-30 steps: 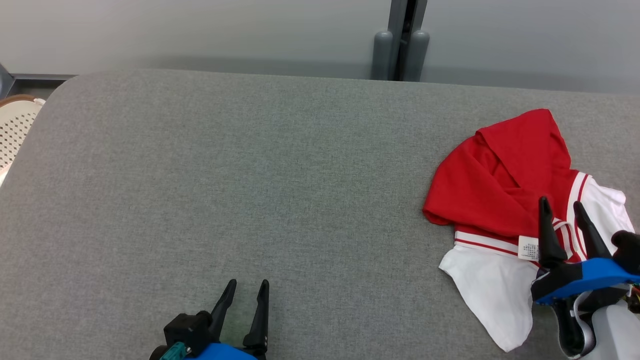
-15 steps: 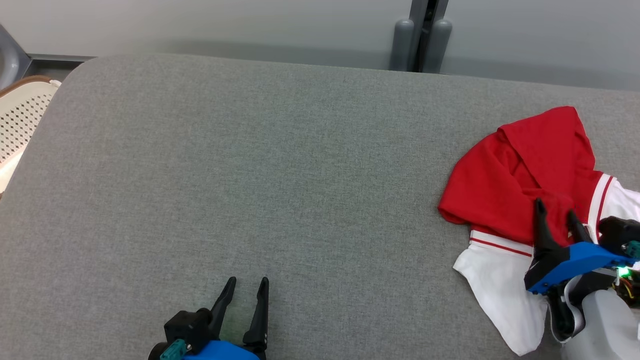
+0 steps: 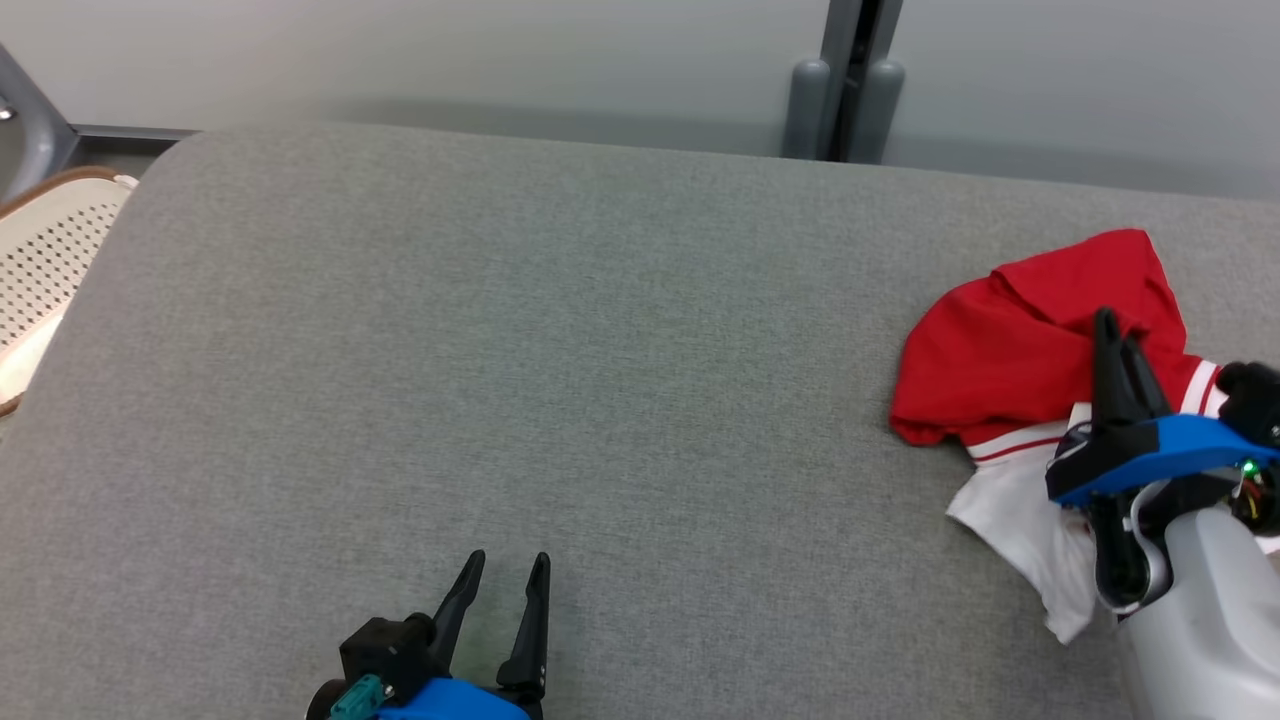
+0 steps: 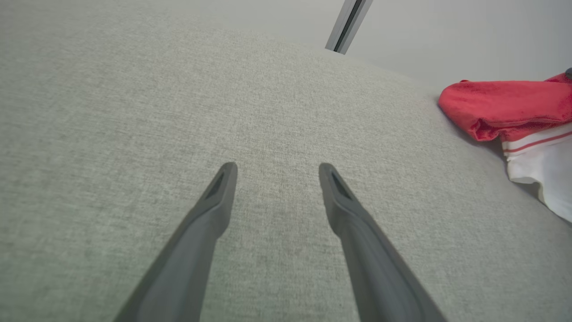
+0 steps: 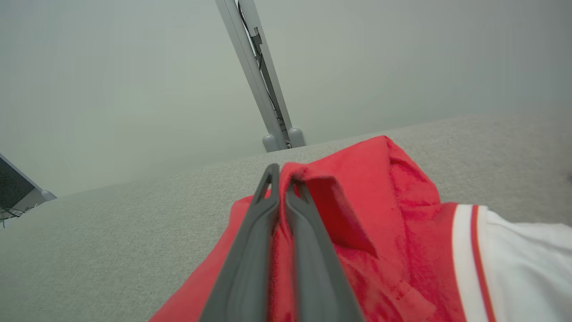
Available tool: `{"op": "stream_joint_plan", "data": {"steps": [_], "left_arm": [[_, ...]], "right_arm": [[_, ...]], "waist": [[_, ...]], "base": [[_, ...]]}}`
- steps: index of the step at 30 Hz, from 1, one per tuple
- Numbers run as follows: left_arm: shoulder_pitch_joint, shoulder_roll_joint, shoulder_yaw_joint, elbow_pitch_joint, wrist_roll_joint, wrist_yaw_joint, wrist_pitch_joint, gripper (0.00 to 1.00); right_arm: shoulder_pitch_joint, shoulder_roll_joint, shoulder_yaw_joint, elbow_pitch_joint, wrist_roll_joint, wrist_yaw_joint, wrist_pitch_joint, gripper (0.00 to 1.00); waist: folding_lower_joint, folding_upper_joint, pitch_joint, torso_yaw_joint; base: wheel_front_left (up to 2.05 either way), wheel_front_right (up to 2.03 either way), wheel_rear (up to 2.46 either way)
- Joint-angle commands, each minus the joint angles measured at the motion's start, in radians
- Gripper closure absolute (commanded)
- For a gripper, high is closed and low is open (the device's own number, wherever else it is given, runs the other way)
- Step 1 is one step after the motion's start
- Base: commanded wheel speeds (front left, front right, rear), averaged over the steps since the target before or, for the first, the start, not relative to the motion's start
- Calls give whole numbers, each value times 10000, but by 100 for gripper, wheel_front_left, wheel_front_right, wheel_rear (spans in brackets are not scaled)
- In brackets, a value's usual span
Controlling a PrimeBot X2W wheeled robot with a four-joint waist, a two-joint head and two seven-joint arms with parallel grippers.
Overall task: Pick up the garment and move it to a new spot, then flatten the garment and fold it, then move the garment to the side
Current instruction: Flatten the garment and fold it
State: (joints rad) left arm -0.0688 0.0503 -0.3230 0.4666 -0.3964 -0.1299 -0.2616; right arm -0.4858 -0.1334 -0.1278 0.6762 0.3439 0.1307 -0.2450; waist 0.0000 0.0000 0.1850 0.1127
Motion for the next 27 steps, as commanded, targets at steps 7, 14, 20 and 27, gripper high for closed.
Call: {"op": "stream_joint_plan", "data": {"steps": [7, 14, 20, 27], "left_arm": [[255, 3, 6, 46, -167, -16, -49, 0], [371, 2, -73, 103, -192, -16, -49, 0], [274, 5, -200, 116, -265, -16, -49, 0], [236, 3, -333, 271, -375, -16, -49, 0]], "right_arm": [[-191, -122, 250, -864, 646, 0, 463, 100], [-587, -86, 1389, -1578, 102, 2, 946, 100], [-1248, 552, 3305, -1128, -748, 2, 1278, 84], [-1562, 795, 7278, -110, -185, -3, 1555, 0]], "waist": [[0, 0, -367, 417], [0, 0, -444, 720], [0, 0, -408, 989], [0, 0, -421, 1241]], "base": [[0, 0, 0], [0, 0, 0], [0, 0, 0], [0, 0, 0]]}}
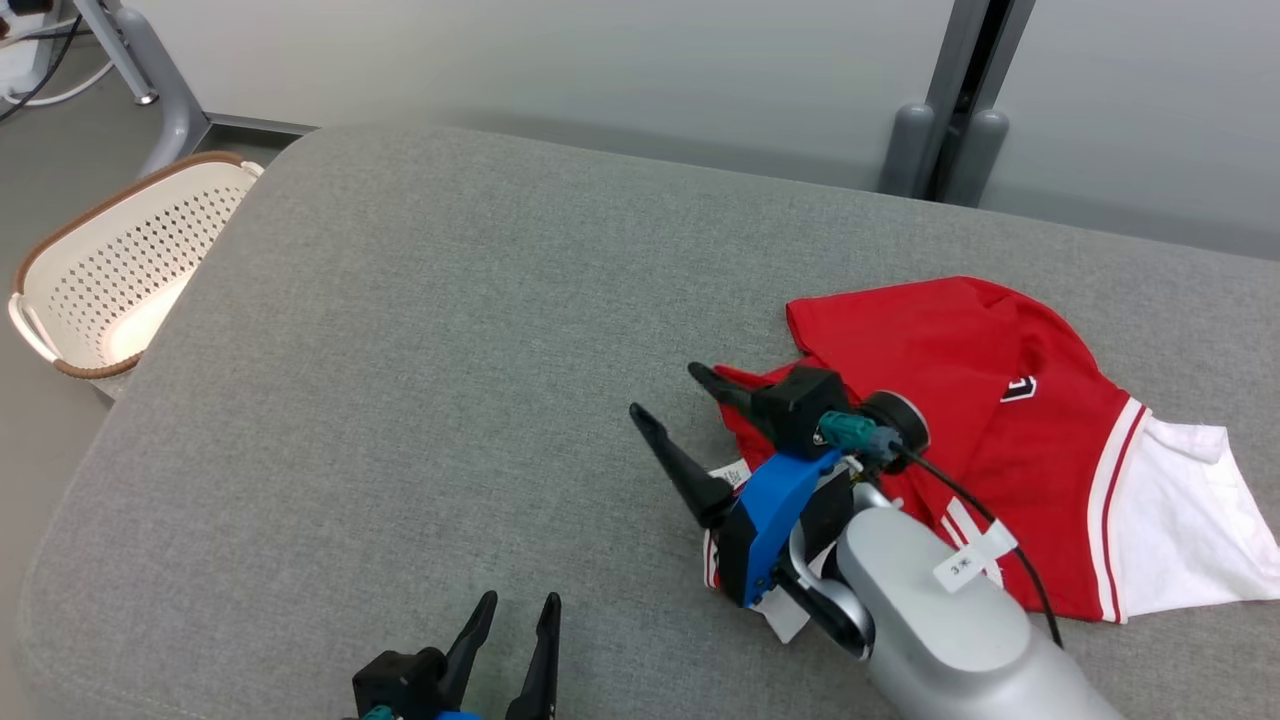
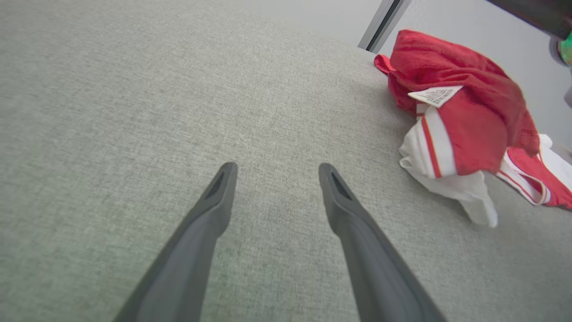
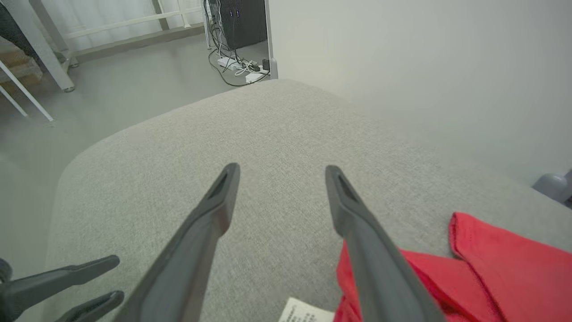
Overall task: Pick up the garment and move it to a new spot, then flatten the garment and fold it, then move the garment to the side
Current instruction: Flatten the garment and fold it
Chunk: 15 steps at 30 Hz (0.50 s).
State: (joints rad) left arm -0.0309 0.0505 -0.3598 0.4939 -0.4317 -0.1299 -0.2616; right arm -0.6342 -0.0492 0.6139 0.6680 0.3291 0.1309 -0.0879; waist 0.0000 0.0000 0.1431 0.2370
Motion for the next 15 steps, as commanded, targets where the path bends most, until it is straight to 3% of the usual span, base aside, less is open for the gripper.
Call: {"op": "stream_joint_plan", "data": {"steps": [1, 4, 8, 15], "left_arm": [[-122, 2, 64, -7, -38, -16, -49, 0], [-3, 0, 204, -57, -54, -16, -49, 0], [106, 2, 382, -120, -1, -16, -49, 0], [17, 2, 500, -262, 69, -16, -48, 0]], "right_arm": [[17, -51, 171, -24, 228, -3, -142, 0], [292, -50, 741, 74, 867, -3, -651, 0], [794, -214, 433, 231, 1214, -3, -1454, 0], [2436, -1009, -1961, -218, 1055, -2, -1770, 0]], "waist": [[0, 0, -11, -22], [0, 0, -44, -224], [0, 0, -111, -638], [0, 0, -150, -1271]], "base": [[0, 0, 0], [0, 0, 0], [0, 0, 0], [0, 0, 0]]}}
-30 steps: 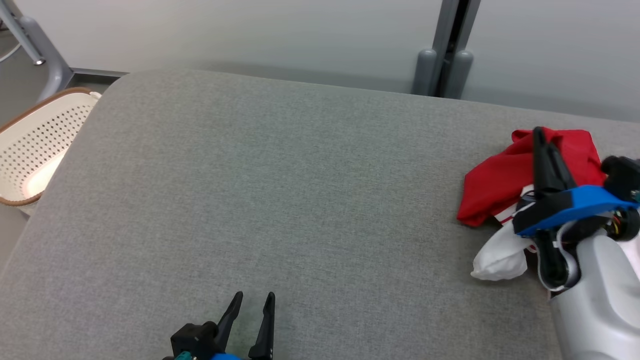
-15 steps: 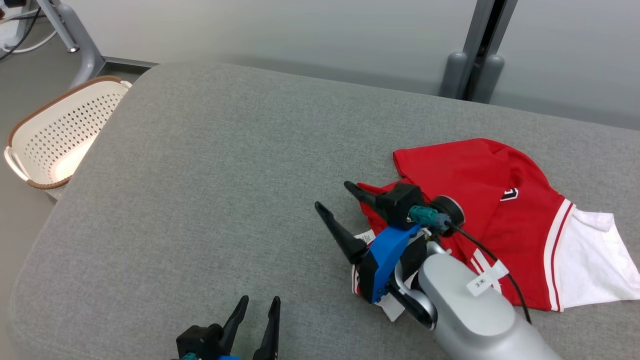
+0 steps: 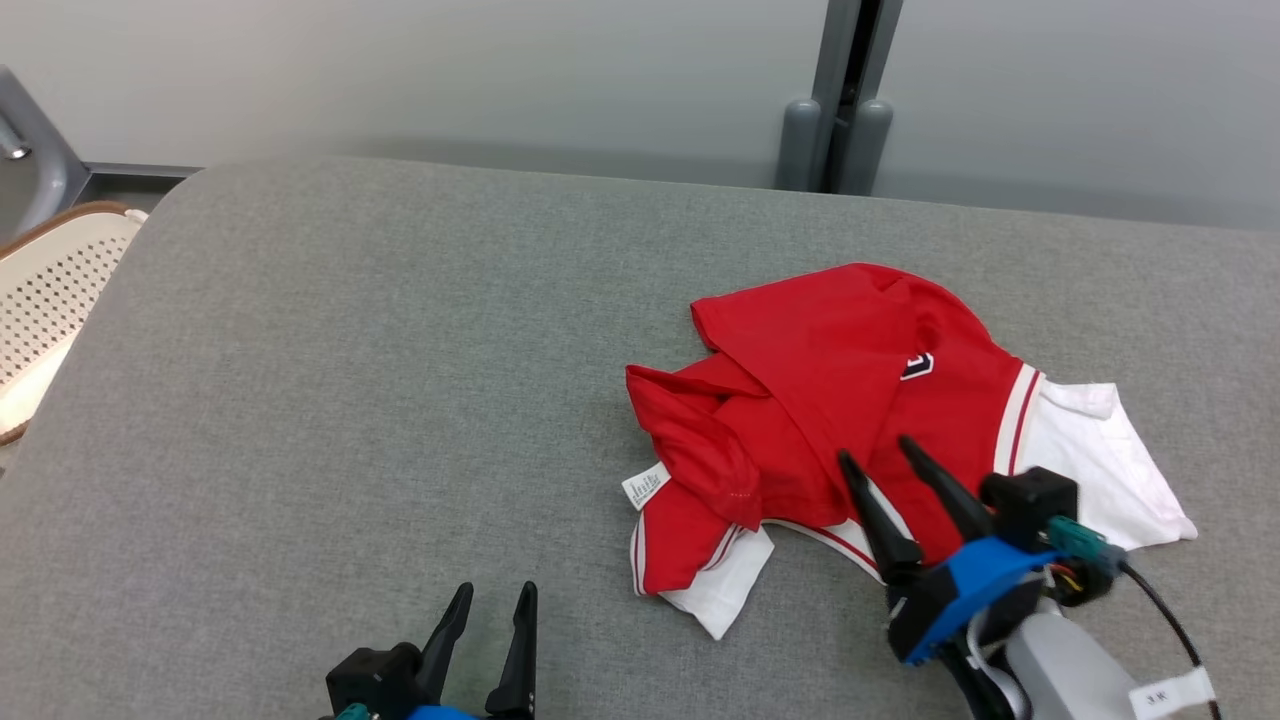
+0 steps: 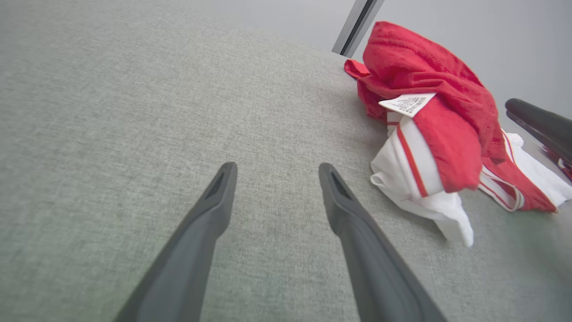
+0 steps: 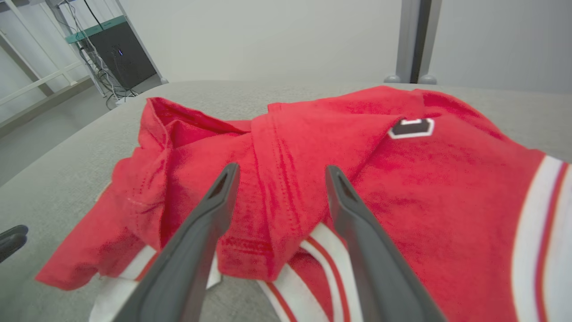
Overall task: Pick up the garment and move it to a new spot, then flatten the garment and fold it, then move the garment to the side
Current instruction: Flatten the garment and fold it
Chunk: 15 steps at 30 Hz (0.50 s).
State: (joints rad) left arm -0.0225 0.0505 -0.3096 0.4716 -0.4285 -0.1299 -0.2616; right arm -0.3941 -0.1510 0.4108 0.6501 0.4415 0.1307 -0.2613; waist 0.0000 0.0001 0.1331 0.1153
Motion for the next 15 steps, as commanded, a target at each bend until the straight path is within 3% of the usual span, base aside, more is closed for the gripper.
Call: {"op": "stream_joint_plan", "data": {"steps": [1, 7, 13, 14, 15], "left_arm": [[-94, 2, 3, -51, 52, -16, -49, 0], [-197, 3, 8, -77, 92, -16, -49, 0], [-209, 3, -67, -44, 99, -16, -49, 0], [-216, 3, -71, -33, 97, -16, -49, 0], [-228, 3, -77, -20, 84, -16, -49, 0]], "right_arm": [[322, -82, -413, -190, -245, 0, -39, 0], [1652, 67, -2669, -419, -1757, 0, -44, 0], [1999, 549, -3896, 350, -3341, 0, 372, 0], [1984, 615, -4056, 519, -3480, -1, 544, 16], [1960, 643, -4178, 647, -3687, -3, 689, 56]], "waist": [[0, -1, -39, -110], [0, -1, 41, -279], [0, -1, 169, -176], [0, -1, 198, -145], [0, -1, 232, -104]], "base": [[0, 0, 0], [0, 0, 0], [0, 0, 0], [0, 0, 0], [0, 0, 0]]}}
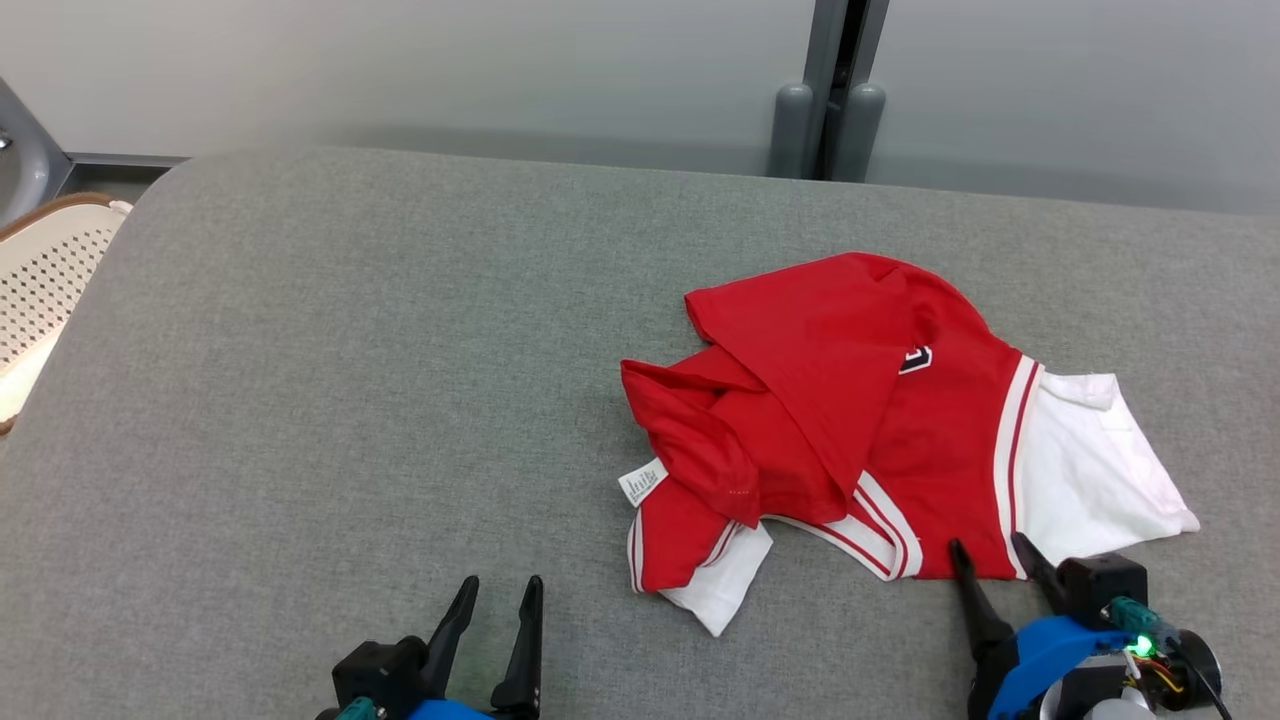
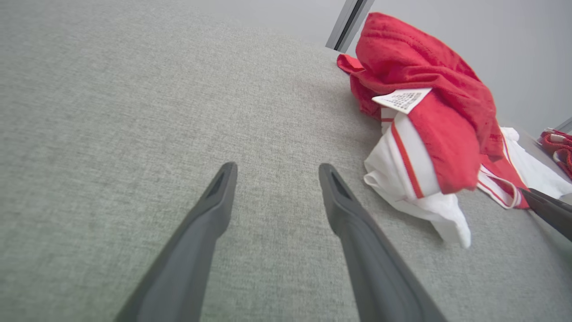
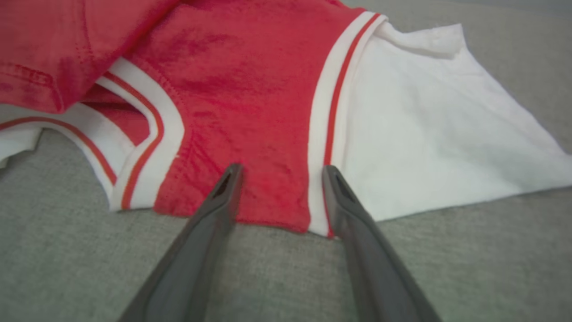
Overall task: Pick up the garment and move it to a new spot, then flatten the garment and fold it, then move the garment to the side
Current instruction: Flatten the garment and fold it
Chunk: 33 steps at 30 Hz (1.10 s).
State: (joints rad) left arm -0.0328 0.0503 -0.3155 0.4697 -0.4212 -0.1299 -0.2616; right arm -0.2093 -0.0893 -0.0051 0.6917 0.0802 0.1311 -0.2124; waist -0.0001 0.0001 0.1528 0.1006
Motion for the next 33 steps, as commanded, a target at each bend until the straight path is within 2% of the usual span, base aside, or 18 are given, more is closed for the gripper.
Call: {"op": "stream_joint_plan", "data": {"steps": [1, 4, 14, 17, 21, 22, 23, 24, 27, 29, 33], "left_arm": [[-143, 5, -17, 1, -2, -16, -49, 0], [-198, 3, -38, -10, -46, -16, -49, 0], [-553, 2, -313, -87, -75, -16, -49, 0], [-673, 2, -437, -77, -81, -16, -49, 0], [-744, 3, -534, -66, -110, -16, -49, 0], [-720, 2, -547, -56, -105, -16, -49, 0], [-700, 2, -561, -50, -103, -16, -49, 0], [-669, 2, -557, -45, -103, -16, -49, 0], [-613, 5, -513, -54, -135, -16, -49, 0], [-608, 2, -445, -86, -162, -16, -49, 0], [-555, 5, -323, -118, -70, -16, -49, 0]], "right_arm": [[50, 43, -101, 321, -198, -5, 305, 100], [-338, -309, -548, 382, -529, -8, 457, 100], [-3003, -3018, -1704, -532, -1680, -7, 872, 100], [-4021, -3471, -1993, -651, -2055, -7, 939, 100], [-5099, -3675, -2153, -427, -2398, -7, 965, 100], [-5235, -3667, -2267, -283, -2513, -7, 1107, 87], [-5288, -3619, -2326, -96, -2652, -7, 1280, 38], [-5336, -3511, -2416, 108, -2731, -7, 1475, 0], [-5092, -3133, -2801, 432, -2958, -5, 1429, 0], [-4810, -2721, -3138, 512, -2912, -5, 1025, 0], [-4095, -1682, -3115, 668, -2577, -5, 38, 0]], "waist": [[1, -1, 65, 83], [1, -1, 176, 249], [1, -1, 583, 774], [1, -1, 704, 989], [1, -1, 739, 1181], [1, -1, 727, 1200], [1, -1, 708, 1215], [1, -1, 681, 1220], [1, -1, 628, 1200], [1, -1, 603, 1124], [1, -1, 556, 846]], "base": [[0, 0, 0], [0, 0, 0], [0, 0, 0], [0, 0, 0], [0, 0, 0], [0, 0, 0], [0, 0, 0], [0, 0, 0], [0, 0, 0], [0, 0, 0], [0, 0, 0]]}}
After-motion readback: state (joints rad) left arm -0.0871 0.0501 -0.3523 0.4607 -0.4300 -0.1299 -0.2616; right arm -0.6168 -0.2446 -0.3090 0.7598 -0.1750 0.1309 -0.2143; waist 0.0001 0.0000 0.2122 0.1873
